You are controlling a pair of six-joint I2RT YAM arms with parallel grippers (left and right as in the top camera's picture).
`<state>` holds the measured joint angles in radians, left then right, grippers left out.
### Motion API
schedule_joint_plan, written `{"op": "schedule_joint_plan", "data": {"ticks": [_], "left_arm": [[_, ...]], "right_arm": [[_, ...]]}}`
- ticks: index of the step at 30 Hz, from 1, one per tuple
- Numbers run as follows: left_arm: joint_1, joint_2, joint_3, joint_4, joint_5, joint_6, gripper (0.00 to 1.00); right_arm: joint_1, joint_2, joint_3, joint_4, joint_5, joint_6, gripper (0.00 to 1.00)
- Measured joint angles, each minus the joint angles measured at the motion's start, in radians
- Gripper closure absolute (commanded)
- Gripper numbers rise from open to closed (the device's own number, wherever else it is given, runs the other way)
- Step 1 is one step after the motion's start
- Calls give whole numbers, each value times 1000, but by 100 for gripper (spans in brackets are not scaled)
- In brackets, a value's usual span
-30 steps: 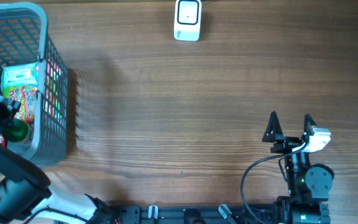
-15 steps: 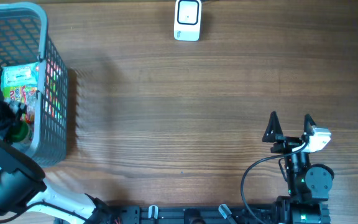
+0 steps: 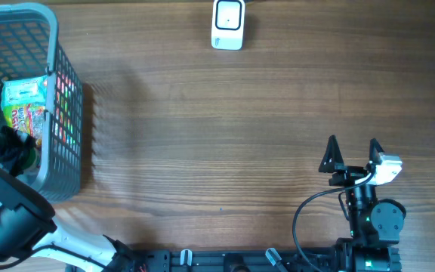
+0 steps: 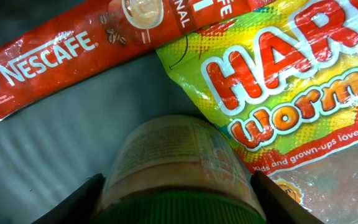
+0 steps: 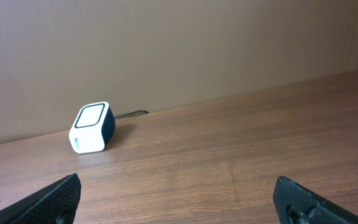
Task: Scan the item barcode
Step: 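Lower the left gripper into the basket and grasp the green-capped bottle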
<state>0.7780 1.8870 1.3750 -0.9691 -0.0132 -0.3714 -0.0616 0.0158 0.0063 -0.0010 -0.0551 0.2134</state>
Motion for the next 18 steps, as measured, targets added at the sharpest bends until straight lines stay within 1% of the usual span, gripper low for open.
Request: {"op": "schedule_joint_plan", "data": {"ticks": [3, 4, 7, 11, 13, 16, 18], "left_arm": [[0, 0, 6, -23, 0, 0, 51], [0, 0, 6, -27, 0, 0, 51], [0, 6, 50, -127, 4, 0, 51], [0, 13, 195, -250, 32, -1, 53], [0, 11, 304, -308, 74, 0, 53], [-7, -1, 391, -352, 122, -5, 52], [-37, -32, 450, -372, 148, -17, 51]], "right_arm": [[0, 0, 0, 0, 0, 0, 0], [0, 0, 0, 0, 0, 0, 0], [0, 0, 0, 0, 0, 0, 0], [0, 0, 0, 0, 0, 0, 0], [0, 0, 0, 0, 0, 0, 0], [0, 0, 0, 0, 0, 0, 0], [0, 0, 0, 0, 0, 0, 0]]}}
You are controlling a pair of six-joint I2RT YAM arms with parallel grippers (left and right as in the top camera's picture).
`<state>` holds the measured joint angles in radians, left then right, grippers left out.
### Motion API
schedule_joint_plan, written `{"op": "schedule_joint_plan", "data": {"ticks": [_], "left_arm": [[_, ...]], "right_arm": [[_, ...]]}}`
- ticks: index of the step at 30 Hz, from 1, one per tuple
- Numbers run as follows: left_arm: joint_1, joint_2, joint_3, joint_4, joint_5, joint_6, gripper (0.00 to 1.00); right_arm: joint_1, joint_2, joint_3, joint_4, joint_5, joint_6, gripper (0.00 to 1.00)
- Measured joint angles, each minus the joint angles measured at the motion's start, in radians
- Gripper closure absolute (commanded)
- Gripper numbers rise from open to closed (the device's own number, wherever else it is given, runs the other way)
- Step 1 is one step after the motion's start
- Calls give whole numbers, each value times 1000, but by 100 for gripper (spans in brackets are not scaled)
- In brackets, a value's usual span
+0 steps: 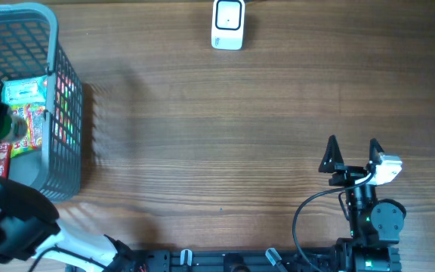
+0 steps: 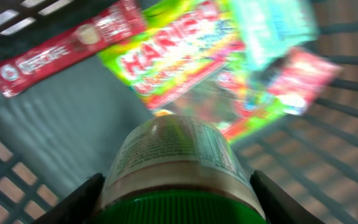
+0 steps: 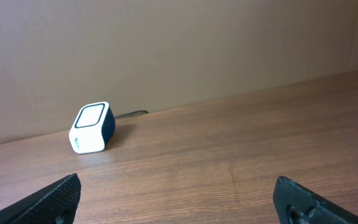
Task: Scan the item barcode
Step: 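Lower the left gripper into the basket and grasp the green-capped bottle, then carry the bottle to the table center and set it upright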
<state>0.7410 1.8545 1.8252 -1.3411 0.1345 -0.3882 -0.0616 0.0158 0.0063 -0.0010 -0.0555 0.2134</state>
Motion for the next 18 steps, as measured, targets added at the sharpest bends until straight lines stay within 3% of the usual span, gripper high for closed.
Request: {"op": "schedule_joint_plan", "data": {"ticks": [5, 13, 18], "left_arm": [[-153, -127, 108, -6, 23, -44, 51], [-529, -324, 256, 29, -5, -128, 51], [-825, -306, 262, -9, -142, -309, 51]], "right_arm": [[0, 0, 0, 0, 0, 0, 0], [0, 0, 0, 0, 0, 0, 0], [0, 0, 0, 0, 0, 0, 0]]}}
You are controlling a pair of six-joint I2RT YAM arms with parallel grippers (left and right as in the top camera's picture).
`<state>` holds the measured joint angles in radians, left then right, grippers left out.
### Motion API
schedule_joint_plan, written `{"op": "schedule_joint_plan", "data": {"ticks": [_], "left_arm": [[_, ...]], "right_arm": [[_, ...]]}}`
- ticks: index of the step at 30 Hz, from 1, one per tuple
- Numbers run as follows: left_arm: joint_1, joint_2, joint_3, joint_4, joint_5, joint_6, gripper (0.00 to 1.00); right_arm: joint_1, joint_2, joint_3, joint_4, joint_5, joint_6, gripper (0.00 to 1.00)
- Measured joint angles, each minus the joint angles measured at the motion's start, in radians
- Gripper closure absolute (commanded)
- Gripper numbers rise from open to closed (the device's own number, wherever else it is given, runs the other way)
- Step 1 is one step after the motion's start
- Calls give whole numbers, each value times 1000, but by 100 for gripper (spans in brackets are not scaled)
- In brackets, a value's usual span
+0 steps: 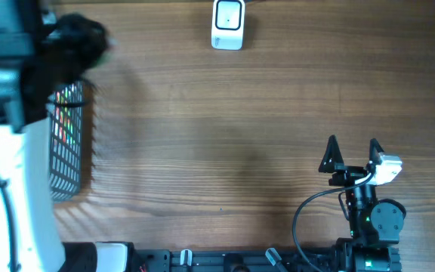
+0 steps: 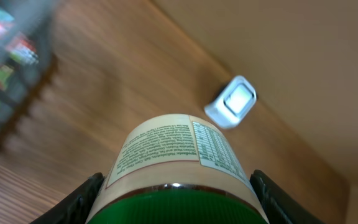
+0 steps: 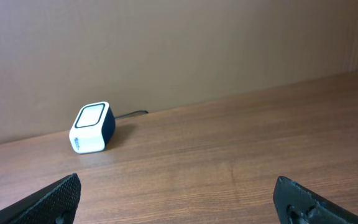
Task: Scan the item barcode
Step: 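Carry the bottle to the table center and set it upright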
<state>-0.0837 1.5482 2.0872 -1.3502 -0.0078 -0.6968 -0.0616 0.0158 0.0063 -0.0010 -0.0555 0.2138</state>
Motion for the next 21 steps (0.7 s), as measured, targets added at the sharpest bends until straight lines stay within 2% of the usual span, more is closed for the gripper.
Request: {"op": "schedule_joint_plan", "data": {"ticks": [8, 14, 21], "left_arm": [[-390, 285, 0, -8, -129, -289, 50], [-521, 506, -2, -13, -145, -462, 46], [-624, 660, -2, -19, -145, -735, 51]], "right_arm": [[0, 0, 0, 0, 0, 0, 0], [0, 0, 0, 0, 0, 0, 0], [0, 0, 0, 0, 0, 0, 0]]}}
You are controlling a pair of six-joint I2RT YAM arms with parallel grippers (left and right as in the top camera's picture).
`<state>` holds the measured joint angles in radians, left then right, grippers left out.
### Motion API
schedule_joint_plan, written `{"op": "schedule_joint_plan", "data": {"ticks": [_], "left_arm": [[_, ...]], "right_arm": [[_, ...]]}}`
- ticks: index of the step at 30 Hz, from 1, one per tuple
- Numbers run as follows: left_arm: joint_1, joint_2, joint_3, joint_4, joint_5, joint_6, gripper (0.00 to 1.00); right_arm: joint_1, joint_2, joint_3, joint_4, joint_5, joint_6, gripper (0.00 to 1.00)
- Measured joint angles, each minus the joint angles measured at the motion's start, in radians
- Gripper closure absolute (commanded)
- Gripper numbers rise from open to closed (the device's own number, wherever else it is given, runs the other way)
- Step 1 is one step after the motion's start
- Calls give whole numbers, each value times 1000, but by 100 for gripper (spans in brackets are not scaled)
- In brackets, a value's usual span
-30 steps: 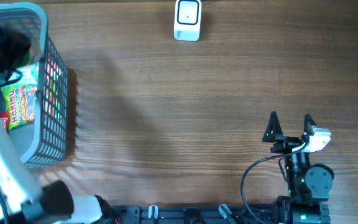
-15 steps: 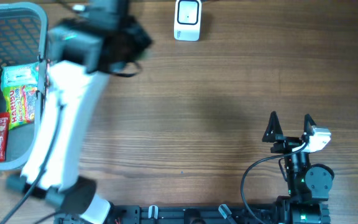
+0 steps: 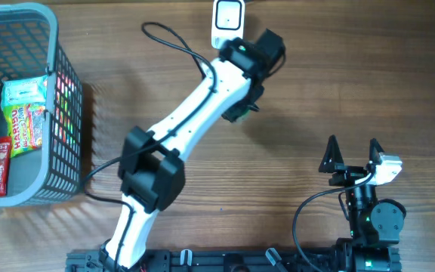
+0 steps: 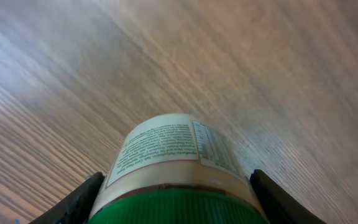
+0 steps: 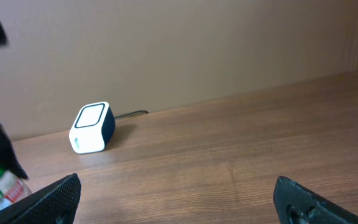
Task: Scan the item barcode
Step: 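Carry the bottle to the table center and set it upright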
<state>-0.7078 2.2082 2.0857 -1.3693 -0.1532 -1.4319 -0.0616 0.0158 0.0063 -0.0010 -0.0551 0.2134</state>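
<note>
A jar (image 4: 176, 155) with a green lid and a cream printed label sits between the fingers of my left gripper (image 4: 176, 208), which is shut on it. Overhead, the left gripper (image 3: 240, 112) hangs over the table just in front of and slightly right of the white scanner (image 3: 227, 23), and only a bit of the green jar (image 3: 236, 115) shows. The left wrist view shows only wood grain beyond the jar. The right wrist view has the scanner (image 5: 92, 127) at the back and the jar at the left edge. My right gripper (image 3: 351, 155) stands open and holds nothing.
A grey wire basket (image 3: 66, 143) stands at the far left, holding a Haribo bag (image 3: 23, 113) and a red sachet (image 3: 2, 162). The scanner's cable (image 3: 176, 41) lies on the table to its left. A wall rises behind the table's back edge.
My left arm was over the basket's far corner with the jar; it now reaches to the middle back of the table, holding the jar close to the scanner. The right arm has not moved.
My left gripper was shut on the jar down in the basket, beside the candy bag and sachet. Then it held the jar higher inside the basket, then above the basket's far end. Now the jar is held in front of the scanner. The right arm stayed still throughout.
</note>
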Motion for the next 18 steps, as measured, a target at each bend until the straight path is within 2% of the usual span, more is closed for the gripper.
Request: {"op": "schedule_joint_plan", "data": {"ticks": [2, 5, 11, 18], "left_arm": [[-21, 26, 0, 0, 0, -59, 51], [-45, 71, 0, 2, 0, -101, 45], [-72, 140, 0, 61, 0, -127, 40], [-76, 142, 0, 120, 0, -131, 36]], "right_arm": [[0, 0, 0, 0, 0, 0, 0], [0, 0, 0, 0, 0, 0, 0], [0, 0, 0, 0, 0, 0, 0], [0, 0, 0, 0, 0, 0, 0]]}}
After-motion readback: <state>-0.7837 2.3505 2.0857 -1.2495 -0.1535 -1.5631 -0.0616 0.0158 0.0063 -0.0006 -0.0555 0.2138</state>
